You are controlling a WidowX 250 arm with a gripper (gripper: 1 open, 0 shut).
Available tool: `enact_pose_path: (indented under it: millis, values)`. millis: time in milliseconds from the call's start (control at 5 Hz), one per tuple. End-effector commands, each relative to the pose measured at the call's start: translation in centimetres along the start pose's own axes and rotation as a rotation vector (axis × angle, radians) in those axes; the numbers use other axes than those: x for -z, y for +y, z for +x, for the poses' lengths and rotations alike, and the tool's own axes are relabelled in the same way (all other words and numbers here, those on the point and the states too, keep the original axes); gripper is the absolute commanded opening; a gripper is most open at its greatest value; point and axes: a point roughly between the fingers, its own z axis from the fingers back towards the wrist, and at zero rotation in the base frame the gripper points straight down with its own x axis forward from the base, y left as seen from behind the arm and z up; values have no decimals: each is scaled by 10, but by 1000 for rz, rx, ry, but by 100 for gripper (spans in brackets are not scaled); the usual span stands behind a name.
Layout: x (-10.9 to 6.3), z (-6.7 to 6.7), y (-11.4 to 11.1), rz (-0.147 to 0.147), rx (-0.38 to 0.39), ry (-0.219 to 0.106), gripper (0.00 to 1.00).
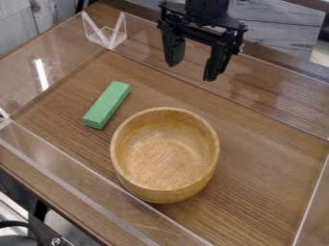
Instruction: Put the green block in the brown bowl
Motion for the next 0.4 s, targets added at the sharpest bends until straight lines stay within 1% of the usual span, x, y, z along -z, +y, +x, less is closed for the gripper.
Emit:
enact_pose_path:
  millis: [0,200]
  values:
    - [2,-4,19,1,-22,-4,100]
    - [13,-15,64,5,-49,-10,100]
